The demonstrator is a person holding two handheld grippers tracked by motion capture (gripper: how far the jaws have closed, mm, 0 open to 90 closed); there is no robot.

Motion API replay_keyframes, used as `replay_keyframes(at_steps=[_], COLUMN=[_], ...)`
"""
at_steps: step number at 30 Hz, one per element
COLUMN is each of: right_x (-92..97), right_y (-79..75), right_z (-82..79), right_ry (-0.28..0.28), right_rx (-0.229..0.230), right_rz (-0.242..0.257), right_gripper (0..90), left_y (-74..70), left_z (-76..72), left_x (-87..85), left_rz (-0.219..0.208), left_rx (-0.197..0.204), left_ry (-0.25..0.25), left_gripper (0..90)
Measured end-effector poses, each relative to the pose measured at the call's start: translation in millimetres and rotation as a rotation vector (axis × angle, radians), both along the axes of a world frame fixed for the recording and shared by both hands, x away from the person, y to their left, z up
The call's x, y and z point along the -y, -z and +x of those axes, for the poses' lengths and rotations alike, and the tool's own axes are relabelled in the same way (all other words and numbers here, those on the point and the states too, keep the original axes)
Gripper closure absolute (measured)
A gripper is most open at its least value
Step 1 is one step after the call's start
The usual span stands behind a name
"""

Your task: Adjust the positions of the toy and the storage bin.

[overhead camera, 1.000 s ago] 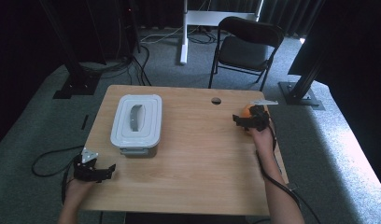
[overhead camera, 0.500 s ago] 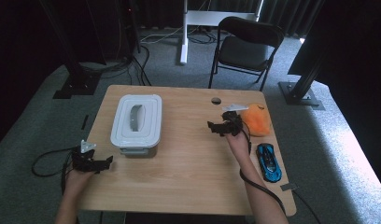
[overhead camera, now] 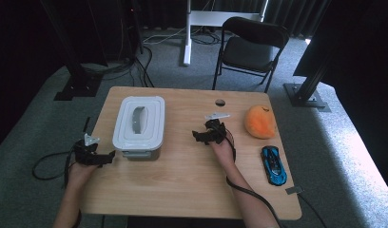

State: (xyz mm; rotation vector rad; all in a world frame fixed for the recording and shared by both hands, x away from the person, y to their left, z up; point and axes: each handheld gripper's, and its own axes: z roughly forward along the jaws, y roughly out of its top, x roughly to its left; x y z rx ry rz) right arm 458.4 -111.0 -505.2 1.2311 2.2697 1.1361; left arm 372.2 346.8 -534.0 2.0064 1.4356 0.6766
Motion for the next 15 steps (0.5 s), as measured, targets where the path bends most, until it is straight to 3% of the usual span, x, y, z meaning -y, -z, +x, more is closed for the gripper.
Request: replay_keyframes(at_steps=[10,15], right_x=[-27.6,-40.5], right_y=[15.1,21.3], right_z=[3.3,6.9], right_ry=[-0.025,-0.030], right_rx=[-0.026,-0.039], right_rz=[0.003,0.038], right_gripper=[13.3,13.3], left_y=[7.5,5.9], left_z=[13.9,24.0], left_x=[2.3,2.1], left_rz=[-0.008,-0.020], left_rx=[-0.019,-0.016], left_ry=[0.003,0.001], left_gripper=[0.3,0.3])
